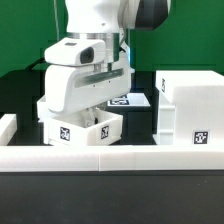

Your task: Assemble drawer

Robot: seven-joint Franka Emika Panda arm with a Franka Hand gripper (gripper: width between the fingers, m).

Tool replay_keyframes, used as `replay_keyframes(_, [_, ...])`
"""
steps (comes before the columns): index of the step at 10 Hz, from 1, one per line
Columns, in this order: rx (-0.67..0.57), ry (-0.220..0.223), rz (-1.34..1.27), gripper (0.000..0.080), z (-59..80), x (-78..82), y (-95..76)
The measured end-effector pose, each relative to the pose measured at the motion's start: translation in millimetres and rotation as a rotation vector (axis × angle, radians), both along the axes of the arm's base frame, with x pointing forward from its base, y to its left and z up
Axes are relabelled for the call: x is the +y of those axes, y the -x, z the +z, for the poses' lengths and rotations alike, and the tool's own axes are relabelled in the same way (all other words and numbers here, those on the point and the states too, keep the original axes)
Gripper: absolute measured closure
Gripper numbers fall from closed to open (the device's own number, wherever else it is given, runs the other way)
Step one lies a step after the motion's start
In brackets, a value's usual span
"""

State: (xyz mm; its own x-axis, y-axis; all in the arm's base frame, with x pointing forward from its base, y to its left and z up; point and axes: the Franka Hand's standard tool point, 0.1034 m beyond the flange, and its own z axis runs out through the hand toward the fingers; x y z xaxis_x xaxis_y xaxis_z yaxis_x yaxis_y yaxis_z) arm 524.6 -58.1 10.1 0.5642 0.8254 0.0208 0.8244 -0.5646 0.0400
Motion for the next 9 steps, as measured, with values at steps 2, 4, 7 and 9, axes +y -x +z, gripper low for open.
replay_keyframes(2, [-0.007,0.013,0.121,0.0758,-0.2,-3.6,-0.2])
replay_keyframes(4, [-0.003,0.030,0.259,0.0758,-0.3,-5.8,0.0])
replay_keyframes(7, [0.032,0.061,0.457,0.0758,4.0,2.2,-4.3])
replay_keyframes(9, [0.049,0.056,0.465,0.0758,5.5,6.3,-3.4])
